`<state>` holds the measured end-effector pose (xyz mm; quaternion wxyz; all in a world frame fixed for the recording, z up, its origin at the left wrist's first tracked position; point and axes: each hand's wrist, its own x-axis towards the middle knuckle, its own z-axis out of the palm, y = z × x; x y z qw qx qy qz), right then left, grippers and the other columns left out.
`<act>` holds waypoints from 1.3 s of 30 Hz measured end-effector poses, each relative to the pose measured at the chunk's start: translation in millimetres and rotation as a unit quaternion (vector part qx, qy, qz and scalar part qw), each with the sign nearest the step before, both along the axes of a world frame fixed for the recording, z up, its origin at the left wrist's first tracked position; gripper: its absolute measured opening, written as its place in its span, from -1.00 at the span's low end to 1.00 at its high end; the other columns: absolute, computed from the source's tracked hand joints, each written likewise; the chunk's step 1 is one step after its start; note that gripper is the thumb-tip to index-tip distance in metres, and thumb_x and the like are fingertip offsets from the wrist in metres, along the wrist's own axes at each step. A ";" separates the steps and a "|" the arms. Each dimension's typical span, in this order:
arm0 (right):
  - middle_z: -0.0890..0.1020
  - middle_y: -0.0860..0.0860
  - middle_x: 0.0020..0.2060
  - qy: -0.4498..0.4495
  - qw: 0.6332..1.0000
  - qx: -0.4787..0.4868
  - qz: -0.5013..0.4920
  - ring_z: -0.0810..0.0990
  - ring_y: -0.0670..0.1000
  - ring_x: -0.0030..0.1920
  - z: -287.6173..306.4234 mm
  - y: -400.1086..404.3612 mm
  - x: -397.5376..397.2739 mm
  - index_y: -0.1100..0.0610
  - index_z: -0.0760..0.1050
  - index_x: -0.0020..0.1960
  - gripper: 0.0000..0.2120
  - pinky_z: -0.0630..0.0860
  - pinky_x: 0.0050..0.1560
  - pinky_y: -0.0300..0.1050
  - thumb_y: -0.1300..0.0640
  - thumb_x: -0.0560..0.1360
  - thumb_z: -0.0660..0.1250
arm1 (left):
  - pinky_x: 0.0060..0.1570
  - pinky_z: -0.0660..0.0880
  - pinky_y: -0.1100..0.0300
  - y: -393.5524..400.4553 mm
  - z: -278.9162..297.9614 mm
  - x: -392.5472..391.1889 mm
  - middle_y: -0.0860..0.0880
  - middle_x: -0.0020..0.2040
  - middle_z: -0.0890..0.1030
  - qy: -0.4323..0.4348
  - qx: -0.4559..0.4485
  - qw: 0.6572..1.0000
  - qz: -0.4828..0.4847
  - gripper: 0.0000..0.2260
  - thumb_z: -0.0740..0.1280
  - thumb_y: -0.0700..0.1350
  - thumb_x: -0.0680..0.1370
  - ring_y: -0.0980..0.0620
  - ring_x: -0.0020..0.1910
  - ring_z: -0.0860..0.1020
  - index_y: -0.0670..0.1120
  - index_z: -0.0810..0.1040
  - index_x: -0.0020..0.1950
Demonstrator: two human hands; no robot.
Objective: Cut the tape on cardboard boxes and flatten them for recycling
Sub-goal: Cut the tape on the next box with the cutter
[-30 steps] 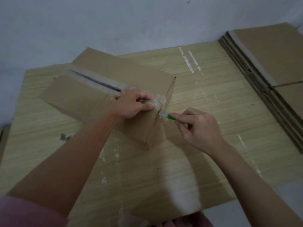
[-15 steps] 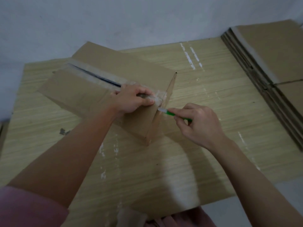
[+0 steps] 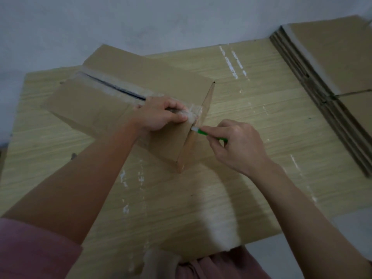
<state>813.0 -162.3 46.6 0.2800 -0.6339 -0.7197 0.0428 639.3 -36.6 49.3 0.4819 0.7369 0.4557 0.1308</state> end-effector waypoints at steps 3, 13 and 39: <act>0.59 0.04 -0.39 -0.002 1.000 0.007 -0.013 0.58 0.18 -0.39 -2.1 6.1 -5.0 -0.05 0.66 0.03 -0.73 0.51 -0.46 -0.03 0.10 0.38 0.31 | 0.33 0.33 0.06 -0.8 0.2 0.7 0.03 -0.01 0.61 -0.001 0.009 1.000 0.005 -0.82 0.46 0.02 0.33 0.02 0.17 0.52 0.14 0.58 -0.11; 0.64 0.12 -0.22 0.037 0.993 -0.048 -0.106 0.60 0.24 -0.17 -0.6 13.0 -15.4 -0.05 0.64 0.09 -0.76 0.47 -0.22 0.01 0.10 0.45 0.35 | 0.32 0.33 0.04 1.9 1.7 2.1 0.03 0.04 0.56 0.012 0.051 0.999 -0.009 -0.80 0.48 -0.01 0.41 0.00 0.19 0.49 0.08 0.58 0.00; 0.40 0.16 0.22 -0.004 0.969 -0.229 -0.097 0.50 0.24 0.14 29.8 82.1 -64.9 0.22 0.35 0.15 -0.41 0.42 0.02 0.04 -0.28 0.44 0.27 | 0.27 0.18 0.20 -42.4 42.3 -91.9 -0.03 -0.10 0.56 0.064 0.207 0.944 -0.249 -0.74 0.27 0.08 0.33 0.03 0.02 0.48 -0.06 0.64 -0.26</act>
